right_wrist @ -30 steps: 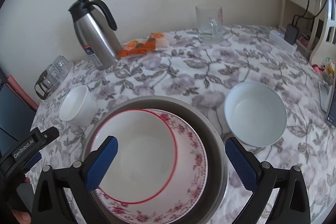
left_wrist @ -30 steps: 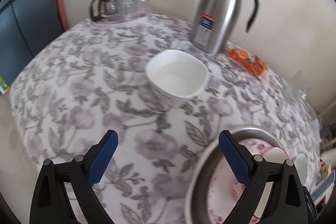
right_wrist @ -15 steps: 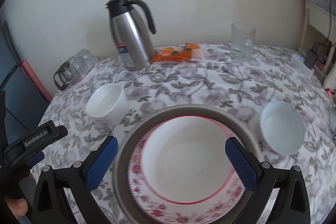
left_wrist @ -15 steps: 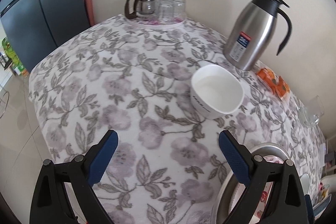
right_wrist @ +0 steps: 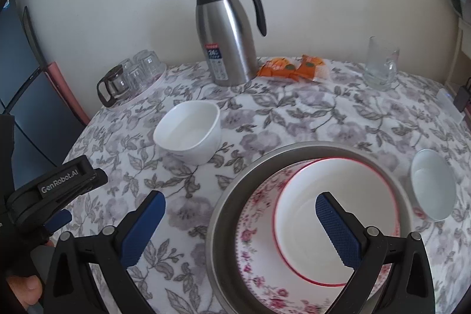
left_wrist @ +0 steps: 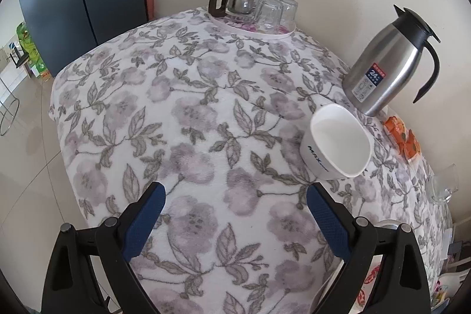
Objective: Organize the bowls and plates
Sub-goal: 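Move both tools toward the white square bowl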
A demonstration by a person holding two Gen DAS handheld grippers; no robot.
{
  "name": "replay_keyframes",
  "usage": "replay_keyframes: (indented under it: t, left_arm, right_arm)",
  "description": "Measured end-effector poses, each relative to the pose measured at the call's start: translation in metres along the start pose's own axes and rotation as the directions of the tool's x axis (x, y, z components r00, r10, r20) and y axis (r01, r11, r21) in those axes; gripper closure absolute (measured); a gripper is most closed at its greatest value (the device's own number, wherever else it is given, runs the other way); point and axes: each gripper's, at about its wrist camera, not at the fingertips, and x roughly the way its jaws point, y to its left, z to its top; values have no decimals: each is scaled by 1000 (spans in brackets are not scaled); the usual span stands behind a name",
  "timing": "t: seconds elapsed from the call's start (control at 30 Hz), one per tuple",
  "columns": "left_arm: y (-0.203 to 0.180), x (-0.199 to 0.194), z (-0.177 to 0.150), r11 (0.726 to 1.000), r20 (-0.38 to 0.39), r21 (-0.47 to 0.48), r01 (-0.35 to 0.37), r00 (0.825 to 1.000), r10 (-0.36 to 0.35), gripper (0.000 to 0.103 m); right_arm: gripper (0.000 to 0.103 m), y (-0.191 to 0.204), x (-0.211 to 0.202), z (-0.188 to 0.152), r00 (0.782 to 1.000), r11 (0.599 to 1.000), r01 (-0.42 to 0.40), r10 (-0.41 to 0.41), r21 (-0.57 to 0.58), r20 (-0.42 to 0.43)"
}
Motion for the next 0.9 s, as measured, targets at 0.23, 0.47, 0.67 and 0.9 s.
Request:
replay_keyframes:
  t: [0.23, 0.47, 0.67, 0.9]
  left_arm:
    - [10, 11, 4, 999, -18, -43, 3, 1000, -4, 6]
    - [10, 25, 7, 998, -58, -61, 19, 998, -22, 6]
    - [11, 35, 15, 998, -64, -68, 14, 998, -18, 6]
    - [8, 52, 27, 997, -75, -65, 44, 996, -49, 6]
  right_arm:
    - [0, 8, 11, 2, 1000, 999, -27, 27, -18, -11]
    - [0, 7, 27, 3, 998, 999, -35, 35, 16, -48]
    - [0, 4, 35, 8, 998, 999, -12, 15, 46, -58]
    - [0, 4, 43, 20, 998, 999, 31, -29, 33, -47]
